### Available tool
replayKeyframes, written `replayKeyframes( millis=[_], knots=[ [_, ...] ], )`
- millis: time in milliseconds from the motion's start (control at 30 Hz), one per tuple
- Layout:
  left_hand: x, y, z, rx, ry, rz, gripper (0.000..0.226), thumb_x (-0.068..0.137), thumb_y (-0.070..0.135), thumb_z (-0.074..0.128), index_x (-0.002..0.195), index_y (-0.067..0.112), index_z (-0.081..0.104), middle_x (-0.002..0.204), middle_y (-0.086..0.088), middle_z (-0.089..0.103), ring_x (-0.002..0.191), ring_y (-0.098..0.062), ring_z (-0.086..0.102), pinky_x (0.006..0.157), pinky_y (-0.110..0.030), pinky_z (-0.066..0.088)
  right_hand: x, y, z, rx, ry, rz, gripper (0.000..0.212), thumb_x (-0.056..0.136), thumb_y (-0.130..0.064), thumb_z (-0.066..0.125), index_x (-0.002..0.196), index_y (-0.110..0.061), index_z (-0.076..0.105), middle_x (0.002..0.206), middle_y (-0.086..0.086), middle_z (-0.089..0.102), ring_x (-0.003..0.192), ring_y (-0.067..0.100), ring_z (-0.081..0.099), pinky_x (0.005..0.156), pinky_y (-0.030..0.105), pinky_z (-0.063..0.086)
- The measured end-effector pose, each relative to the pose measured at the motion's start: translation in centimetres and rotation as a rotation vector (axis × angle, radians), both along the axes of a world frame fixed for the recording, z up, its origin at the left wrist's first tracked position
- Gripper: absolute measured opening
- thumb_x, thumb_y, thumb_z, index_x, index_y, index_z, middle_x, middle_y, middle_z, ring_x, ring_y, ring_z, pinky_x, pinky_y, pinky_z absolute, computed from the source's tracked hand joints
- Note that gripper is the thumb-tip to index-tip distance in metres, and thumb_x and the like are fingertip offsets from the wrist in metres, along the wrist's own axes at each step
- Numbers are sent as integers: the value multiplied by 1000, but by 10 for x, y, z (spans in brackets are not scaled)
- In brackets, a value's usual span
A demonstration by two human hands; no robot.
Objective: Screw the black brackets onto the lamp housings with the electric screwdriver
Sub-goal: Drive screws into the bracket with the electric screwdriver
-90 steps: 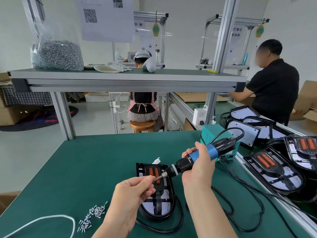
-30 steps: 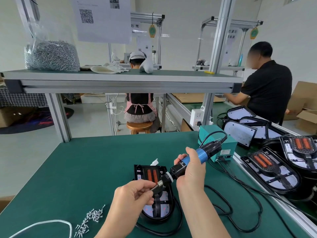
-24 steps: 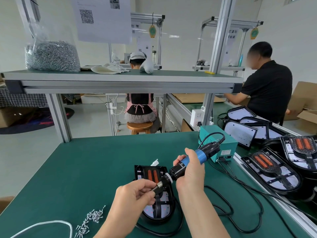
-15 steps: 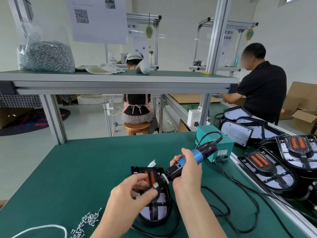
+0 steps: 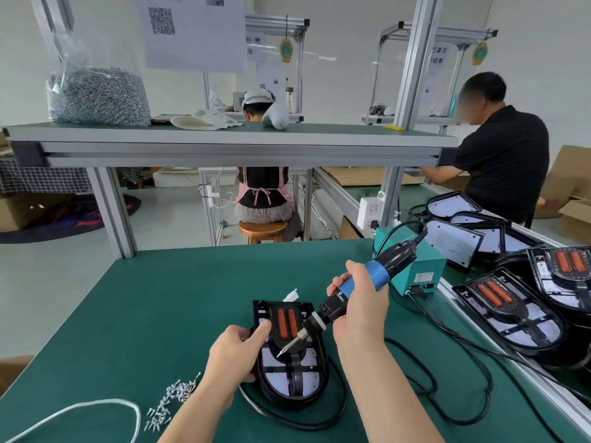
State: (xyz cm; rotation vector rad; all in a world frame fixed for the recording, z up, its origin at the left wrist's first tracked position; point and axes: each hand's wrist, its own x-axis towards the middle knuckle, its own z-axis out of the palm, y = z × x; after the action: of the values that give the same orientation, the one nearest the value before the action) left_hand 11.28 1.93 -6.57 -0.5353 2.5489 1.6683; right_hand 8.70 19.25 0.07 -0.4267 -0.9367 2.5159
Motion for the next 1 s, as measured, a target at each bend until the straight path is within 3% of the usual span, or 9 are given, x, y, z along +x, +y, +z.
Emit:
replayKeyframes(
  millis=[100,200,567,767,1000],
  knots=[
    [-3,2,-3,31,-12,-64,39,83,47,73,79,10,61,68,0,62,58,-16,56,42,-20,44,1,0,2,61,19,-11,19,88,-3,66,98,-14,54,65,4,53,50,16,53,48,28,48],
    [-3,0,-5,138,-32,-91,28,82,38,76,78,12,66,59,6,67,52,-12,58,43,-19,42,1,1,3,123,31,-19,19,88,-4,66,99,-13,53,65,4,53,49,16,52,49,28,48],
    [-5,1,-14,124,-28,-62,43,77,46,75,90,5,70,65,-2,63,55,-19,50,45,-23,38,2,-22,-1,324,142,11,21,88,-4,67,102,-15,56,57,-1,55,49,17,54,50,27,49],
    [-9,2,-21,122,-6,-46,38,78,46,76,74,12,61,57,1,58,49,-18,48,43,-22,35,4,-38,-3,384,195,55,29,76,-16,69,101,-15,55,56,1,54,47,18,54,48,29,49],
    [-10,0,-27,146,20,-41,41,75,48,77,70,14,54,56,1,56,47,-18,46,44,-22,33,4,-44,-9,439,202,69,29,76,-18,70,101,-18,56,58,2,55,48,20,55,55,38,53]
  ],
)
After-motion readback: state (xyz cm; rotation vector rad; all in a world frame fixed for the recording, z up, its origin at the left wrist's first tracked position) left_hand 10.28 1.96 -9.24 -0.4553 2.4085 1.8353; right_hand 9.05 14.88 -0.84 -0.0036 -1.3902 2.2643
